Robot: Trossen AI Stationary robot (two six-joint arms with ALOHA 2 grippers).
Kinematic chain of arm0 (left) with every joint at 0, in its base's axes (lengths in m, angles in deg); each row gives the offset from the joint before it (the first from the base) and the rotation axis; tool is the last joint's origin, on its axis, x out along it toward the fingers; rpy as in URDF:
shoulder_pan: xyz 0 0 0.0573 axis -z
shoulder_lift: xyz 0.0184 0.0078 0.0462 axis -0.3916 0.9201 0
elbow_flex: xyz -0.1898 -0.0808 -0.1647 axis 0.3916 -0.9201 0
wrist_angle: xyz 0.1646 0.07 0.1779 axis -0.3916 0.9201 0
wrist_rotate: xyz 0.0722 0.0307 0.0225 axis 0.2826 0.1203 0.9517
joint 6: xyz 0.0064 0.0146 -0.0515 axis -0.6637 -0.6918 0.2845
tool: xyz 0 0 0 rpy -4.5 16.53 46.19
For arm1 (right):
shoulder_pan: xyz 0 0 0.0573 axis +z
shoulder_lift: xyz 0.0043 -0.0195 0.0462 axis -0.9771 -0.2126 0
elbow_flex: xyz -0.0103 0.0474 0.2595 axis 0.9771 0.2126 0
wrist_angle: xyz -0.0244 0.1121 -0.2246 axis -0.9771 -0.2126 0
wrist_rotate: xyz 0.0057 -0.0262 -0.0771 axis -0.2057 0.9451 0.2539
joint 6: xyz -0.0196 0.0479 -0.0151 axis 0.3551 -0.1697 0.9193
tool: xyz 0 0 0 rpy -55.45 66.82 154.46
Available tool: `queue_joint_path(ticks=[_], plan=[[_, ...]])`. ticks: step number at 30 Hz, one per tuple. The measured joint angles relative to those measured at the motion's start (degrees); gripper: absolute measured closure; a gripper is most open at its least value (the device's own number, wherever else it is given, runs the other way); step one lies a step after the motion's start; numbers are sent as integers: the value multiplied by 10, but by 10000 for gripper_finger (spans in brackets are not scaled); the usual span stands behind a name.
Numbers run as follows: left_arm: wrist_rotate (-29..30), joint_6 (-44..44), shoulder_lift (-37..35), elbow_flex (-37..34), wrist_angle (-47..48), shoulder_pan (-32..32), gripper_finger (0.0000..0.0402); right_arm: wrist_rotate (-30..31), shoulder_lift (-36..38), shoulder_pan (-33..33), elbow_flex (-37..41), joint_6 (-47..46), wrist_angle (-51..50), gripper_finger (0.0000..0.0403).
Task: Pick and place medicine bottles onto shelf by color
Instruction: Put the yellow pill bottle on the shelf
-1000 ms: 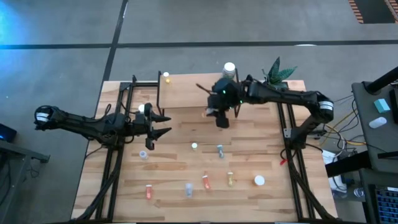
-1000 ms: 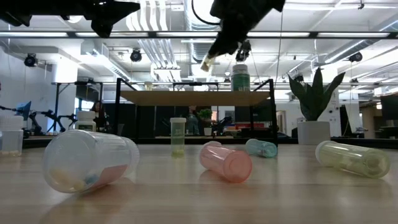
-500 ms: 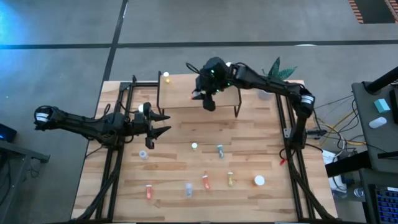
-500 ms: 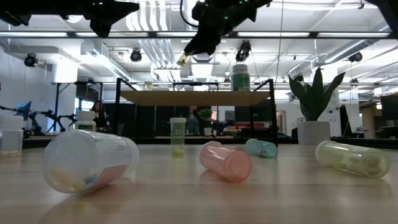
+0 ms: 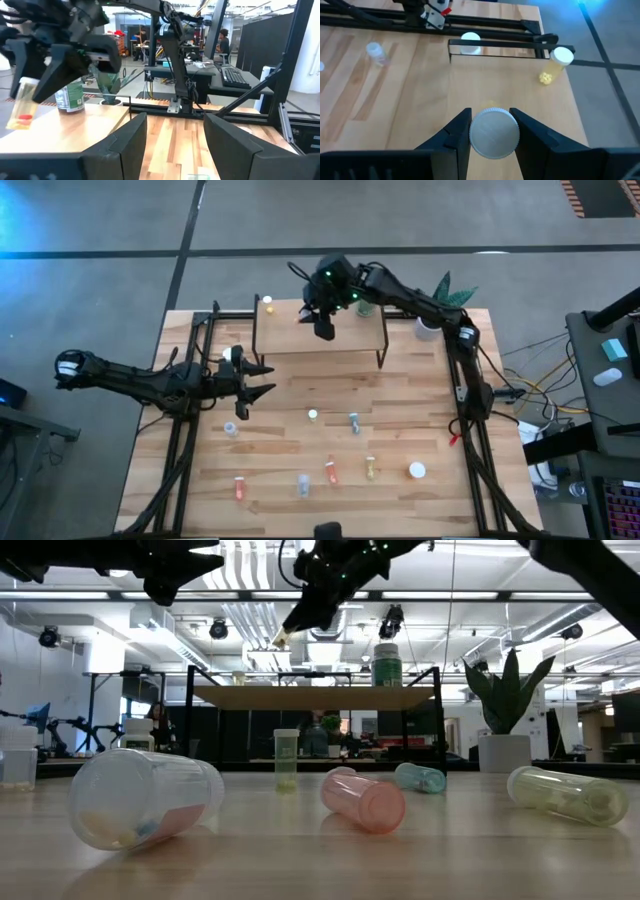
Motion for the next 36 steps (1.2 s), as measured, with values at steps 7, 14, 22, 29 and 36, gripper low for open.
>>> queue_joint_path(ticks=[7,14,22,29,36], plan=[[3,14,-2,0,44,0,221,-1,-43,-10,-33,1,-11,287],[7,16,-5,0,61,0,221,-2,-56,-15,-37,10,-10,287],[7,29,-3,0,72,0,221,-1,-54,-26,-37,25,-33,287],[7,30,-2,0,72,0,221,7,-53,-51,-40,38,-80,287],[8,30,-1,0,71,0,221,73,-52,-74,-81,67,-157,287]])
